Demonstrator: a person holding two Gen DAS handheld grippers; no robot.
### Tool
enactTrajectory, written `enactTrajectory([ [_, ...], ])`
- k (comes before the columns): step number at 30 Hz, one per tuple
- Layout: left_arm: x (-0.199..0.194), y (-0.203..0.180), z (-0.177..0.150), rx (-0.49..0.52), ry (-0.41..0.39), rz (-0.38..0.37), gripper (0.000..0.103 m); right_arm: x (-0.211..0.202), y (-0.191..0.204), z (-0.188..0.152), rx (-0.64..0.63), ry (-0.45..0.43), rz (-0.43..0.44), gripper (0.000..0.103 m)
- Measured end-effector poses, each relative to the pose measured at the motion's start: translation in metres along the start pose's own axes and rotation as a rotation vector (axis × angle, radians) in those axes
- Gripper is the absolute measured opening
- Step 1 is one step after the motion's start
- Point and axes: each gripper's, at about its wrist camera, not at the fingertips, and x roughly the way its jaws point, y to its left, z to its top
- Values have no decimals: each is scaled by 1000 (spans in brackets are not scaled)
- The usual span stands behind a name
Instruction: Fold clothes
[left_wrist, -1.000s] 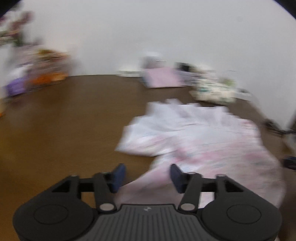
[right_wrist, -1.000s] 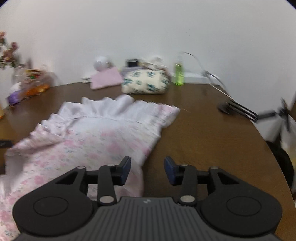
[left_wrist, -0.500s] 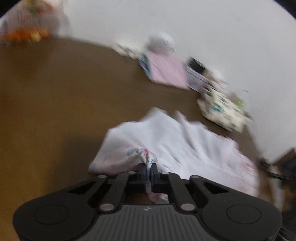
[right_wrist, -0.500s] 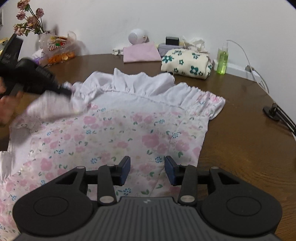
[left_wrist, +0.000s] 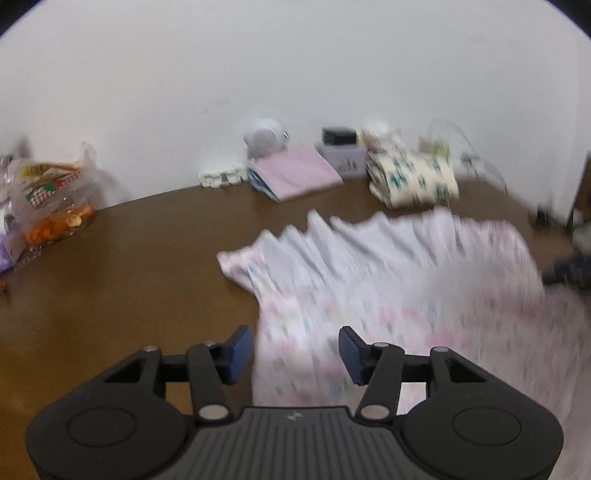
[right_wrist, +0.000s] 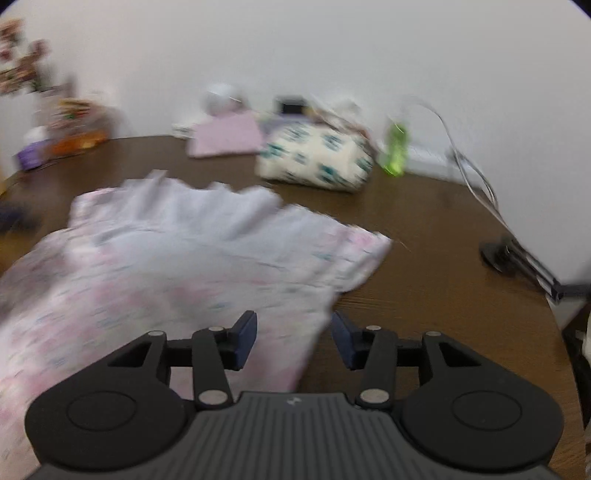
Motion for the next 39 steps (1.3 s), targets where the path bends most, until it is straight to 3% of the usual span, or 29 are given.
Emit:
enactTrajectory([
  [3, 4, -4, -21, 20, 20, 45, 42, 15, -6, -2, 13, 41, 12, 42],
  [4, 8, -2, -24, 22, 34, 58, 31, 16, -4, -5, -2, 41, 11, 18],
  [5, 11, 0, -27, 24, 48, 71, 26, 19, -2, -8, -14, 51, 5, 1],
  [9, 20, 8, -30, -8, 50, 109, 36, 29, 6, -7, -56, 7, -120, 1],
  [12, -1, 18, -33, -54, 65, 106, 41, 14, 9, -4, -65, -11, -143, 12],
  [14, -26, 26, -43, -70, 46, 69, 66, -14, 7, -9, -85, -32, -100, 52],
  [16, -37, 30, -48, -75, 25, 53, 71, -39, 2, -22, -57, -32, 9, 58],
  [18, -28, 32, -45, -86, 39, 62, 69, -42, 0, -34, 24, 21, 102, 58],
  [19, -20, 34, -42, -105, 53, 68, 59, -38, 3, -36, 30, 31, 92, 54],
  [20, -12, 36, -39, -123, 68, 75, 42, -34, 5, -37, 34, 40, 79, 43],
  [21, -6, 36, -38, -125, 82, 55, 32, -31, 8, -39, 38, 49, 66, 35],
  [22, -1, 36, -37, -126, 96, 35, 14, -28, 11, -39, 29, 55, 56, 19],
  [23, 2, 35, -39, -117, 112, 25, 7, -26, 14, -40, 19, 61, 46, 13],
  [26, -6, 25, -47, -67, 84, 39, 2, -21, 18, -39, -1, 74, 31, 5],
  [30, -35, 15, -69, -117, 87, 80, 1, -7, 17, -29, -30, 72, 21, 3],
  [34, -79, -17, -93, -128, 110, 59, 2, 35, 35, 10, -145, 81, 23, 3],
  [37, -99, -6, -92, -243, 108, -11, 9, 70, 59, 45, -223, 103, 48, 4],
  [39, -105, 14, -85, -296, 68, 59, 10, 66, 64, 61, -202, 93, 80, 9],
])
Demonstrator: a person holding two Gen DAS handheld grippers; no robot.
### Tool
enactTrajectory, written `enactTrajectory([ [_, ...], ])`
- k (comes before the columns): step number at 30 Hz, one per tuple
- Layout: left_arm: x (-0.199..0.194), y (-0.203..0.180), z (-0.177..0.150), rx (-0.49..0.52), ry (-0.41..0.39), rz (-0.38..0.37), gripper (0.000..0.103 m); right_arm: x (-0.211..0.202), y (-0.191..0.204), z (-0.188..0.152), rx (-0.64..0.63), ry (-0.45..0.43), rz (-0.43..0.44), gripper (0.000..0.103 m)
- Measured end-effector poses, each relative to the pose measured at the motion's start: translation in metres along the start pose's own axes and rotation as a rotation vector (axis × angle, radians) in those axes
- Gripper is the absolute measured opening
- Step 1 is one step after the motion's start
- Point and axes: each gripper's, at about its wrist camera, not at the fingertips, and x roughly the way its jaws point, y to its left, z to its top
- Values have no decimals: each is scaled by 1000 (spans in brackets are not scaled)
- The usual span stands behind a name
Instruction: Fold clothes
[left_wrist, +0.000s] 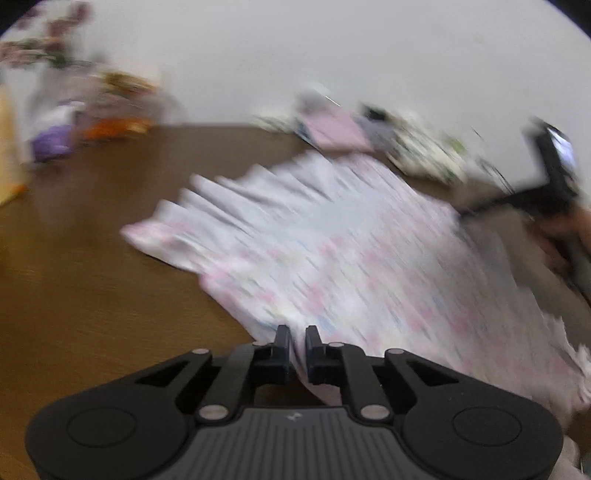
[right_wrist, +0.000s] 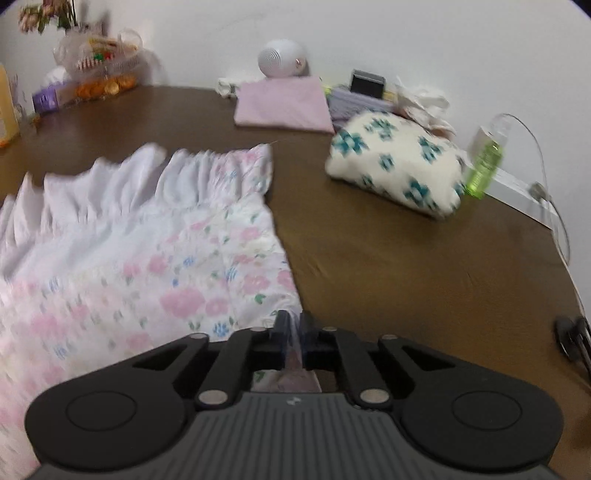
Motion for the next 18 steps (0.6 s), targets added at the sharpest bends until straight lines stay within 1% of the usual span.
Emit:
enactTrajectory([
  [1, 1, 8, 7, -7, -14, 41, 13, -9, 0, 4, 10, -18, 13, 17],
  [2, 5, 15, 15, -19, -21, 80, 19, -26, 0, 2, 19, -57, 25, 35],
  [3, 10, 19, 21, -28, -19, 83, 22, -41, -1, -7, 27, -75, 27, 45],
  [4, 15, 23, 26, -37, -17, 86, 30, -56, -2, -16, 35, -92, 29, 49],
  [5, 19, 21, 30, -26, -15, 65, 37, -71, -3, -31, 42, -89, 36, 49],
  [6, 23, 19, 34, -15, -13, 43, 40, -81, -2, -48, 52, -67, 37, 49],
  [8, 28, 5, 38, 102, -66, 16, 51, -100, -1, -82, 73, -21, 39, 49],
  [9, 32, -1, 38, 174, -103, 21, 54, -110, 3, -100, 88, 1, 34, 49],
  [10, 40, -6, 39, 248, -118, 37, 58, -119, 6, -113, 103, 11, 29, 49],
  [12, 63, -8, 45, 317, -37, 48, 57, -141, 17, -136, 122, 2, 24, 48],
  [13, 69, -5, 46, 302, -5, 23, 51, -149, 24, -143, 110, -17, 6, 48],
  [14, 75, -3, 47, 287, 27, -3, 41, -157, 30, -151, 97, -37, -13, 43],
  [15, 80, 0, 48, 271, 59, -29, 39, -160, 36, -154, 83, -41, -31, 39],
  [16, 81, 5, 47, 244, 57, -46, 36, -159, 40, -157, 81, -29, -31, 26],
  [17, 82, 9, 46, 216, 54, -62, 36, -154, 42, -159, 79, -8, -25, 16],
  [18, 82, 12, 45, 197, 51, -66, 35, -149, 45, -160, 77, 13, -18, 13],
])
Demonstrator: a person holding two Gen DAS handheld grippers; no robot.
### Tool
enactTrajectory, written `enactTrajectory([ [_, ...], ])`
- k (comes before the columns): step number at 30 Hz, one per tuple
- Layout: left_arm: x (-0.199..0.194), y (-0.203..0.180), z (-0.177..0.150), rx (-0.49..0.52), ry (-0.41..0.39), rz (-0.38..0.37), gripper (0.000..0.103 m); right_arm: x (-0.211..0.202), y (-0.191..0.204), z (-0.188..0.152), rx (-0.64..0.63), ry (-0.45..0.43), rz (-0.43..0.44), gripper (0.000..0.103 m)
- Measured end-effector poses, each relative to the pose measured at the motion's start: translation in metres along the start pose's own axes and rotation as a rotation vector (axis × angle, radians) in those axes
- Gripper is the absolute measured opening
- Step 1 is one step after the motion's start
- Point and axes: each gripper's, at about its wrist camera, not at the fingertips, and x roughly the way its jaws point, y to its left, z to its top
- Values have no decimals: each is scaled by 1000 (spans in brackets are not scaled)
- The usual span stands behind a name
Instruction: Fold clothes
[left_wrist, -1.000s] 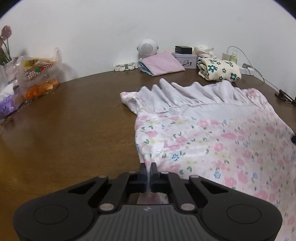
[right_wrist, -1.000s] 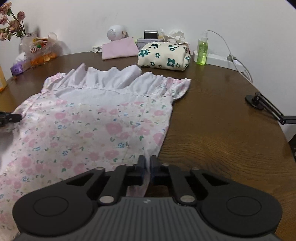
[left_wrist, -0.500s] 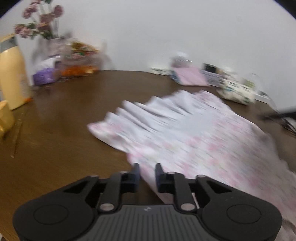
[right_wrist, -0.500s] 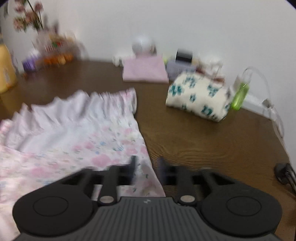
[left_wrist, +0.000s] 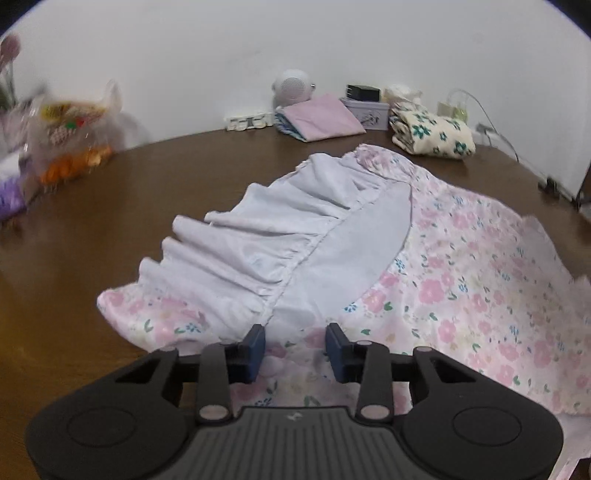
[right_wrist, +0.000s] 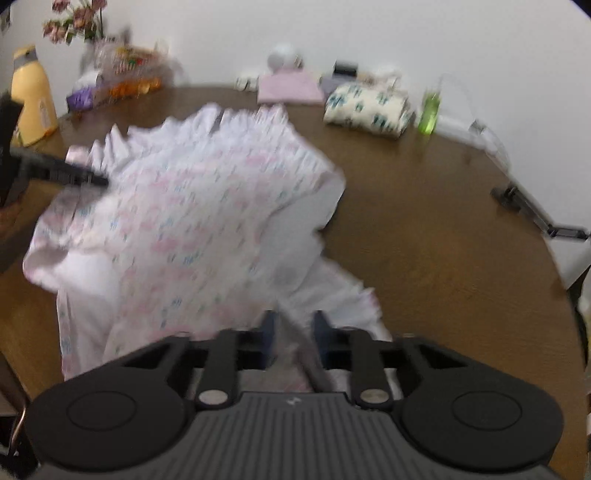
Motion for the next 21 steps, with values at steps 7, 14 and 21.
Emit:
enactTrajectory([
  [7, -23, -18, -19, -7, 10, 120, 18, 14, -13, 2, 27, -8, -58, 11],
  [14, -76, -112, -70, 121, 22, 151, 8, 73, -52, 64, -134, 3, -135, 11],
  [21, -103, -79, -61, -55, -50, -4, 32, 64, -69, 120, -189, -114, -122, 34],
])
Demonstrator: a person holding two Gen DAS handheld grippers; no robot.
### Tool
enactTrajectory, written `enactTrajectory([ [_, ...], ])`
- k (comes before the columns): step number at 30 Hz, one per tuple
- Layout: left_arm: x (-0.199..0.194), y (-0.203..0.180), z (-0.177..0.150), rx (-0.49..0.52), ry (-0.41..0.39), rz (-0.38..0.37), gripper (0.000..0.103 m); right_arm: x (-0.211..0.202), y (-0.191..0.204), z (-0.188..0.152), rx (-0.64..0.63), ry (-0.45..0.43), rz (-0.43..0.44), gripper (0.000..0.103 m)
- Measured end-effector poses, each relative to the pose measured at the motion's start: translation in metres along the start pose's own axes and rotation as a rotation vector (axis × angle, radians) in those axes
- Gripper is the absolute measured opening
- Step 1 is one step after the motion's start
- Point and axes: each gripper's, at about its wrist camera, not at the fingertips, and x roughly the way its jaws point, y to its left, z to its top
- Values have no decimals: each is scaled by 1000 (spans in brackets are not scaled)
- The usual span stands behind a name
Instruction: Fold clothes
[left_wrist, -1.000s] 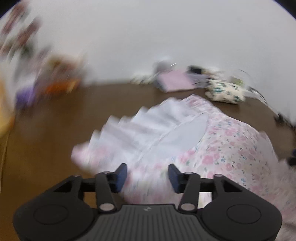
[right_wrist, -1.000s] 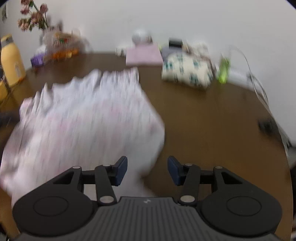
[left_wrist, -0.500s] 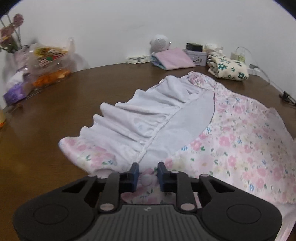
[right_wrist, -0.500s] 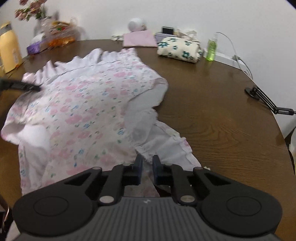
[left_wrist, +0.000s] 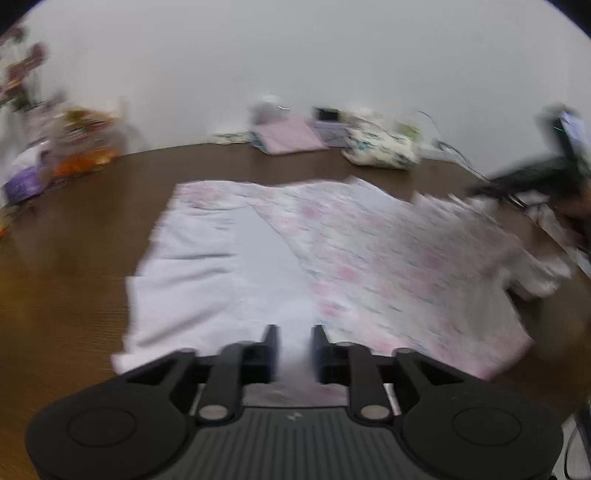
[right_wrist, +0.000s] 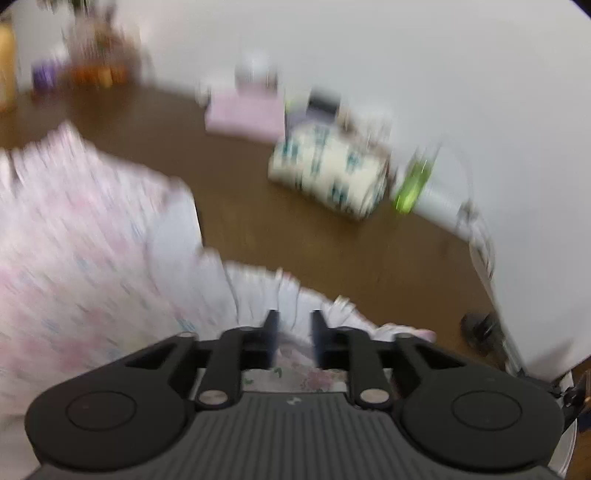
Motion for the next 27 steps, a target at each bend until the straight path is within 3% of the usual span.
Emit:
enactTrajectory([
  [1, 3, 7, 0, -9, 22, 2, 39, -17, -4, -7, 20, -17, 22, 50],
  [4, 8, 17, -4, 2, 56, -49, 39, -53, -15, -39, 84, -8, 101, 50],
  [6, 9, 17, -8, 26, 57, -116, 40, -59, -19, -71, 151, 50, 144, 39],
  [8, 10, 10, -10, 51, 61, -135, 40, -58, -16, -99, 194, 99, 132, 25],
  [10, 14, 3, -15, 126, 74, -55, 40, -57, -14, -116, 213, 113, 102, 24],
  [11, 18, 0, -17, 179, 79, 22, 44, -60, -13, -121, 214, 96, 87, 24],
  [13, 19, 2, -16, 226, 64, 38, 47, -64, -11, -130, 216, 61, 57, 24],
  [20, 24, 33, -12, 166, 77, -9, 54, -86, 0, -155, 3, 27, -108, 33],
  [24, 2, 36, -5, 148, 12, -40, 48, -114, -13, -157, 61, 9, -39, 37],
  [27, -11, 25, 9, 112, -70, -169, 48, -134, -20, -143, 159, -99, 48, 38],
])
